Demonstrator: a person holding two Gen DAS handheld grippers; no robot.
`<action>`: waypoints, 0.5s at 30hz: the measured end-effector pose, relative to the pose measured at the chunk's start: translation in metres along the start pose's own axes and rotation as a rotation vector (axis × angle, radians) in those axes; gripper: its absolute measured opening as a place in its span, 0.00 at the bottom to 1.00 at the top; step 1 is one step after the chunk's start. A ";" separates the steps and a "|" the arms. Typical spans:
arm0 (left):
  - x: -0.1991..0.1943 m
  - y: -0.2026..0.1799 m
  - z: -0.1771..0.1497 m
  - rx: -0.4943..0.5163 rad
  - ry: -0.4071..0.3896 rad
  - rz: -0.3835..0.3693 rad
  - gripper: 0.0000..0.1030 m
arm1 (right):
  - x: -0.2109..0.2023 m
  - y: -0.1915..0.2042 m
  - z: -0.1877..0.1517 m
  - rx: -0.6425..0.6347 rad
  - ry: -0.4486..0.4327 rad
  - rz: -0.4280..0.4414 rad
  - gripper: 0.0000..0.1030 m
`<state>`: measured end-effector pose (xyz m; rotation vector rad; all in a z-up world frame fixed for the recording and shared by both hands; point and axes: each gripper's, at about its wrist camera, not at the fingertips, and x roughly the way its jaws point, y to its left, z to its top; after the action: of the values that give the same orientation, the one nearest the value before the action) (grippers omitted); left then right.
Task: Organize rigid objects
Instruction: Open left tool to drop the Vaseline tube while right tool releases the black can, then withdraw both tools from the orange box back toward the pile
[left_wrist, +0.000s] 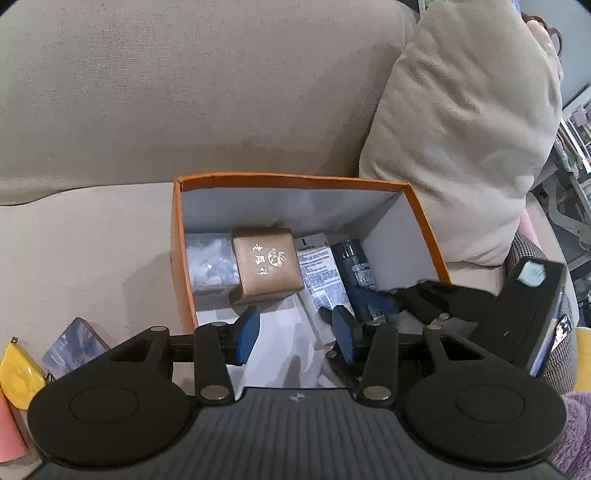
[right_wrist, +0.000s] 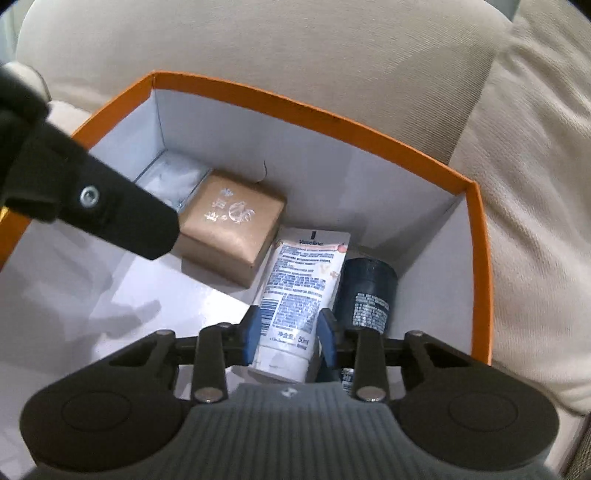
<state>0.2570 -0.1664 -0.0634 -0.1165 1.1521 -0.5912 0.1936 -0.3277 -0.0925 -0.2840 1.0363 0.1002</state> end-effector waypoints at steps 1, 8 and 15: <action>-0.001 0.000 -0.001 0.005 0.000 0.000 0.51 | -0.003 -0.002 0.000 0.008 -0.002 -0.014 0.39; -0.018 0.002 -0.008 0.022 -0.019 0.009 0.51 | -0.033 -0.004 -0.022 0.012 0.020 -0.024 0.34; -0.043 0.004 -0.025 0.021 -0.046 0.003 0.51 | -0.038 0.020 -0.054 -0.139 0.151 -0.135 0.08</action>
<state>0.2243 -0.1359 -0.0399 -0.1099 1.1010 -0.5952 0.1253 -0.3218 -0.0893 -0.4925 1.1584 0.0289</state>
